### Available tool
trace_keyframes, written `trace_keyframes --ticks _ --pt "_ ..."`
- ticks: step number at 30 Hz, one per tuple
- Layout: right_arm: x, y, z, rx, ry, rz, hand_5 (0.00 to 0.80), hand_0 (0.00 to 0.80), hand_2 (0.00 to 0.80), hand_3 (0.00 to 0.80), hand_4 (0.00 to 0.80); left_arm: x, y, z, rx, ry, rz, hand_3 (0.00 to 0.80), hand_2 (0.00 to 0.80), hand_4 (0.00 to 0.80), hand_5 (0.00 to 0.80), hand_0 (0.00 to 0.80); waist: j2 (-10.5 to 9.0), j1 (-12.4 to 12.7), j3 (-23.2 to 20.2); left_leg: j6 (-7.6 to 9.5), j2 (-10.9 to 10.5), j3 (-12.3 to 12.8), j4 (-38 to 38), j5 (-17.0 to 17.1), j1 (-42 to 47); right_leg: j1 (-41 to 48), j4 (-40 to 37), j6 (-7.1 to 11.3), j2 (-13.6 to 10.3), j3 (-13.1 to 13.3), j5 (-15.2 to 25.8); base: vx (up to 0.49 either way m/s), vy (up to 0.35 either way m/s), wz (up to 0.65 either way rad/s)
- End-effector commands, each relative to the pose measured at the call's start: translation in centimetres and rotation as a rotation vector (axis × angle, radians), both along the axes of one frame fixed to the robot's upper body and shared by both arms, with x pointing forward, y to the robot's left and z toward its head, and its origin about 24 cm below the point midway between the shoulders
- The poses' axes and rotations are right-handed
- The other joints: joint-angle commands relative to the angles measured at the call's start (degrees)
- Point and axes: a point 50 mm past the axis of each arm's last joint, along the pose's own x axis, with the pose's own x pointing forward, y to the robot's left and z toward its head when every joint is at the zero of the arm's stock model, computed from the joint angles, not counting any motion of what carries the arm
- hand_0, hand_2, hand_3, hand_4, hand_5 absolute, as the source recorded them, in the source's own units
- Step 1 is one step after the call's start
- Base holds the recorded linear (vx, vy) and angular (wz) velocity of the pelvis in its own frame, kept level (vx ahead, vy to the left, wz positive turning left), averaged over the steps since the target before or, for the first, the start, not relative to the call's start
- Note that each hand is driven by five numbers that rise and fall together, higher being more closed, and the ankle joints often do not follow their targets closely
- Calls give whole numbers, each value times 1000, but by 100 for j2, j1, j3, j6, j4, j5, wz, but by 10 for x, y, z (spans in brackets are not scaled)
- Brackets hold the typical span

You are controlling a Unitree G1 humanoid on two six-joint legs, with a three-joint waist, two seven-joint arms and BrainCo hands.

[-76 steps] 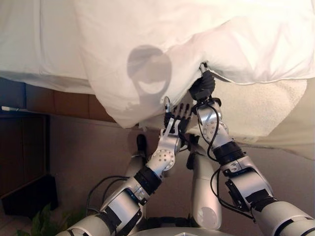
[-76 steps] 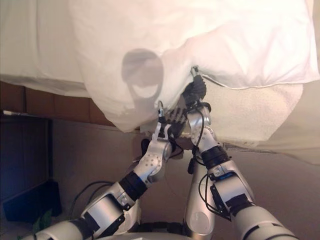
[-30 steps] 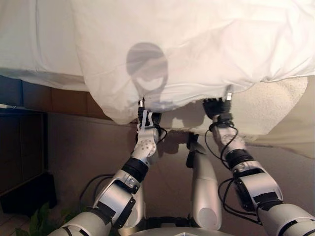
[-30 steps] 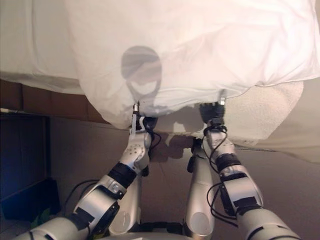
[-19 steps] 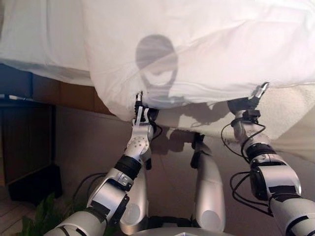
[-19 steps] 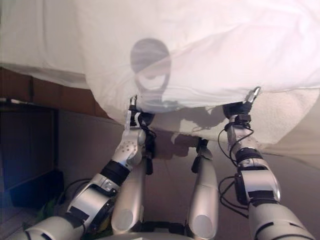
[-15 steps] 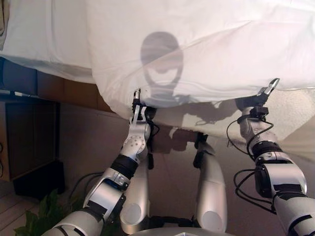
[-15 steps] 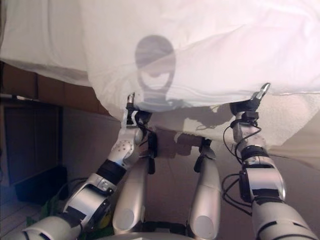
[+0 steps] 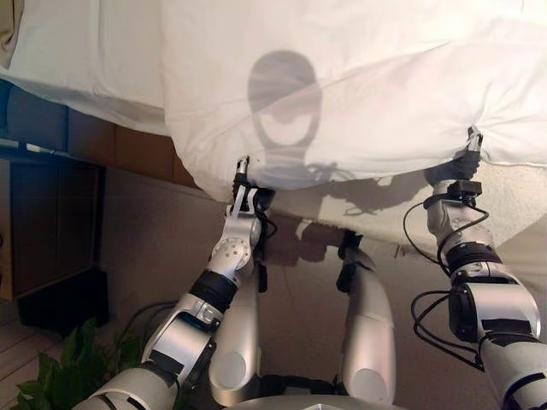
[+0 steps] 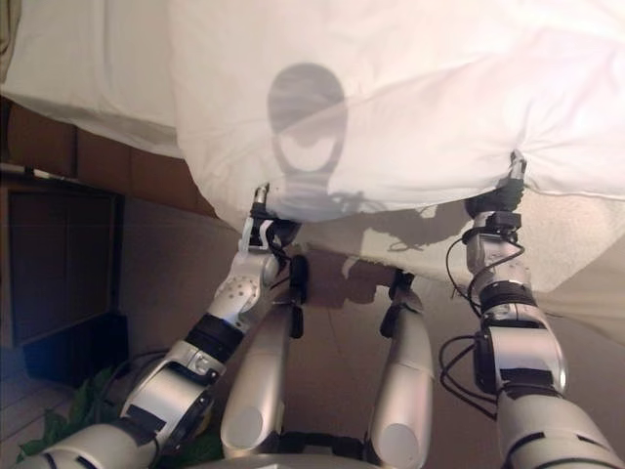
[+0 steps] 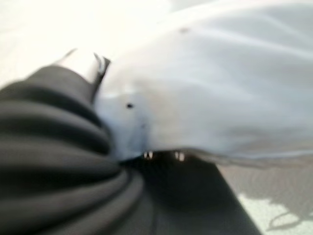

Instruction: Make the bed neatly

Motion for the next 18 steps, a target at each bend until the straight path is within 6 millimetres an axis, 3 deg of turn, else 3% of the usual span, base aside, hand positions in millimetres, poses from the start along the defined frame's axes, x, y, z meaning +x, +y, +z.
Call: trace_keyframes --ticks 1,5,11,14,18 --pt "-7 2 0 19 -73 -16 800 800 800 800 800 7 39 7 123 -53 139 800 800 800 800 800 -137 -120 -31 94 48 2 -14 790 -191 543 174 738 -290 140 4 0 0 0" --pt "-11 22 -23 27 -23 34 800 800 800 800 800 6 46 -9 242 -9 149 800 800 800 800 800 -203 -184 -229 83 51 16 -25 703 97 907 -74 719 -252 204 66 66 70 0" --pt "-15 52 -48 31 76 116 800 800 800 800 800 4 77 -32 264 91 251 800 800 800 800 800 -254 -263 -515 61 157 -139 -231 585 665 1431 -452 680 -206 481 82 87 173 -21" --pt "-17 57 -56 30 111 132 800 800 800 800 800 2 88 -40 261 108 278 800 800 800 800 800 -181 -310 -628 51 166 -61 -409 620 868 1658 -661 667 -252 505 120 37 216 -29" --pt "-16 65 -59 -27 142 142 800 800 800 800 800 4 92 -49 292 134 270 800 800 800 800 800 -61 -371 -787 7 183 229 -640 613 1119 1894 -756 703 -434 402 46 4 205 -9"
